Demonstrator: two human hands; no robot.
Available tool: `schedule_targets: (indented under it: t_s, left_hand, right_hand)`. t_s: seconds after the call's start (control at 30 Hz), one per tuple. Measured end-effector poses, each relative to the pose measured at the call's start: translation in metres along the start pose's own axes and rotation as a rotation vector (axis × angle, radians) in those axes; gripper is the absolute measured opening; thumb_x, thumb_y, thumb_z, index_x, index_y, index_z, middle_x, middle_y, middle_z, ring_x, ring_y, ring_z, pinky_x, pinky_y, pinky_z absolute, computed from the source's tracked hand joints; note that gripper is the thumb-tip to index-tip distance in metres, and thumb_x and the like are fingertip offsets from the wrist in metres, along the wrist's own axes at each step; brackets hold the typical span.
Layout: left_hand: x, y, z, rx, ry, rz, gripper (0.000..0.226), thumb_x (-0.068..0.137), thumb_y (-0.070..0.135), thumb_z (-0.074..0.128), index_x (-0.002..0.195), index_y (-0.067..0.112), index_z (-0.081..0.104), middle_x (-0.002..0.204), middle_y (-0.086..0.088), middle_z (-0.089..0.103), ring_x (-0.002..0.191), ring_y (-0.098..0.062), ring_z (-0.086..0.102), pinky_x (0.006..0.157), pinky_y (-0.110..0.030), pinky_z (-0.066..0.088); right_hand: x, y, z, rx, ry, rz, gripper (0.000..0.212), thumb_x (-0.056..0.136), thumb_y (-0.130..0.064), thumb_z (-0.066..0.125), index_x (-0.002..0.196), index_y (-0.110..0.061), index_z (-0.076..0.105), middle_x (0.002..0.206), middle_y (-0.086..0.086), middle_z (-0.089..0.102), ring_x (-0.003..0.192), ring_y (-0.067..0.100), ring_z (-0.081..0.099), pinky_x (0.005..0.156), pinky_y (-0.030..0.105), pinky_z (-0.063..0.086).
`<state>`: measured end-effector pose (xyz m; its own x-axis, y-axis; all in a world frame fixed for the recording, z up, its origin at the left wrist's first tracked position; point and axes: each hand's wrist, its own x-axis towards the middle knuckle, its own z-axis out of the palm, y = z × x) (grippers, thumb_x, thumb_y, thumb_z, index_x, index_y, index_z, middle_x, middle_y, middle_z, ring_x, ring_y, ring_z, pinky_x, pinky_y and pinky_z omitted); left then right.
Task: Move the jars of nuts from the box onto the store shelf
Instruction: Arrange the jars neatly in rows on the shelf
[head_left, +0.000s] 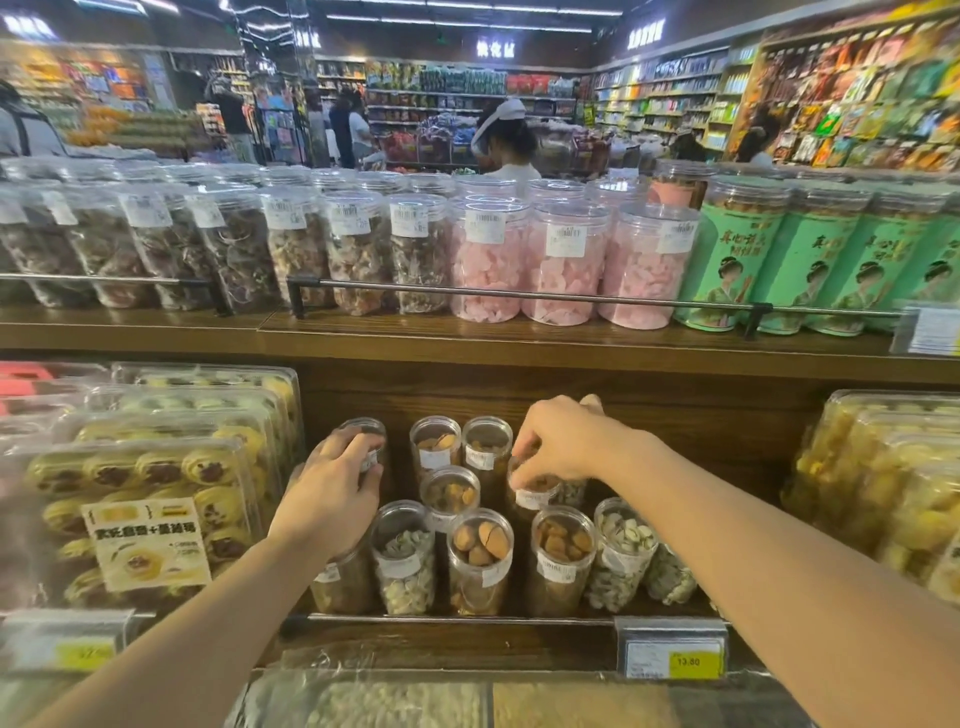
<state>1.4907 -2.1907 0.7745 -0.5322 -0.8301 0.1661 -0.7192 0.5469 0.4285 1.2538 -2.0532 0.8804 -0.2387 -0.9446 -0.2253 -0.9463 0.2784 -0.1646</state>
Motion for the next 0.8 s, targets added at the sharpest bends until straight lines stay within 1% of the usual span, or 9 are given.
schedule_targets:
  t_s: [0.07, 0.13, 0.17, 0.27, 0.33, 0.43, 0.67, 0.73, 0.8]
  left_hand:
    - [-0.001, 0.0, 0.0, -0.01, 0.006, -0.003, 0.04, 0.104, 0.032, 0.045, 0.144, 0.034, 0.045, 0.157, 0.007, 0.038, 0.147, -0.02, 0.031, 0.12, -0.048, 0.031]
    - [-0.001, 0.001, 0.0, -0.007, 0.011, -0.002, 0.04, 0.104, 0.031, 0.046, 0.144, 0.034, 0.045, 0.157, 0.007, 0.038, 0.147, -0.02, 0.032, 0.12, -0.048, 0.031]
    - [-0.001, 0.001, 0.001, -0.003, 0.013, 0.001, 0.041, 0.103, 0.031, 0.046, 0.144, 0.034, 0.045, 0.157, 0.006, 0.038, 0.146, -0.02, 0.032, 0.12, -0.048, 0.031]
    - [-0.002, 0.002, 0.0, -0.003, 0.022, 0.006, 0.041, 0.102, 0.03, 0.048, 0.143, 0.033, 0.046, 0.156, 0.005, 0.04, 0.145, -0.021, 0.034, 0.12, -0.047, 0.031]
    - [-0.002, 0.002, 0.0, -0.001, 0.029, 0.005, 0.042, 0.102, 0.029, 0.049, 0.144, 0.033, 0.046, 0.156, 0.005, 0.04, 0.145, -0.021, 0.034, 0.12, -0.047, 0.031]
    - [-0.002, 0.003, 0.0, -0.011, 0.042, 0.018, 0.043, 0.102, 0.029, 0.049, 0.144, 0.033, 0.045, 0.156, 0.006, 0.039, 0.146, -0.021, 0.033, 0.121, -0.047, 0.029]
    - [-0.002, 0.001, 0.003, -0.032, 0.067, 0.028, 0.043, 0.102, 0.031, 0.046, 0.146, 0.032, 0.045, 0.157, 0.006, 0.038, 0.147, -0.02, 0.031, 0.12, -0.044, 0.024]
    - [-0.002, 0.0, 0.004, -0.032, 0.074, 0.032, 0.042, 0.102, 0.03, 0.046, 0.145, 0.032, 0.046, 0.156, 0.006, 0.04, 0.146, -0.02, 0.032, 0.119, -0.043, 0.025]
    - [-0.002, 0.0, 0.003, -0.035, 0.077, 0.038, 0.042, 0.102, 0.029, 0.046, 0.144, 0.031, 0.046, 0.156, 0.006, 0.041, 0.146, -0.02, 0.032, 0.119, -0.043, 0.025]
  right_hand:
    - [0.005, -0.015, 0.003, 0.154, -0.012, -0.104, 0.043, 0.086, -0.042, 0.079, 0.126, -0.029, 0.072, 0.119, -0.009, 0.068, 0.106, 0.01, 0.057, 0.097, 0.035, 0.045]
    - [0.009, -0.039, 0.008, 0.181, -0.06, -0.186, 0.044, 0.088, -0.036, 0.078, 0.13, -0.024, 0.07, 0.102, -0.015, 0.065, 0.088, 0.0, 0.055, 0.078, 0.02, 0.046]
    - [0.013, -0.049, 0.012, 0.149, -0.075, -0.21, 0.045, 0.088, -0.034, 0.078, 0.131, -0.023, 0.069, 0.102, -0.015, 0.065, 0.086, 0.0, 0.055, 0.076, 0.018, 0.046]
    - [0.025, -0.065, 0.024, 0.108, -0.085, -0.199, 0.042, 0.086, -0.03, 0.081, 0.125, -0.02, 0.073, 0.117, 0.0, 0.072, 0.101, 0.015, 0.067, 0.088, 0.031, 0.056]
    - [0.031, -0.069, 0.026, 0.099, -0.07, -0.157, 0.039, 0.083, -0.03, 0.084, 0.119, -0.018, 0.075, 0.113, 0.003, 0.073, 0.097, 0.017, 0.069, 0.088, 0.035, 0.059]
    - [0.033, -0.075, 0.025, 0.071, -0.057, -0.135, 0.036, 0.083, -0.027, 0.084, 0.116, -0.016, 0.076, 0.111, 0.004, 0.072, 0.095, 0.018, 0.07, 0.087, 0.034, 0.059]
    - [0.035, -0.08, 0.021, -0.021, -0.091, -0.125, 0.037, 0.088, -0.02, 0.08, 0.124, -0.017, 0.072, 0.121, 0.005, 0.07, 0.105, 0.021, 0.067, 0.089, 0.031, 0.056]
    - [0.034, -0.081, 0.018, -0.023, -0.091, -0.13, 0.04, 0.088, -0.022, 0.08, 0.126, -0.018, 0.071, 0.122, 0.003, 0.07, 0.104, 0.019, 0.067, 0.084, 0.028, 0.054]
    - [0.03, -0.083, 0.016, 0.015, -0.067, -0.169, 0.044, 0.086, -0.03, 0.081, 0.128, -0.023, 0.07, 0.125, -0.001, 0.069, 0.109, 0.016, 0.065, 0.088, 0.029, 0.053]
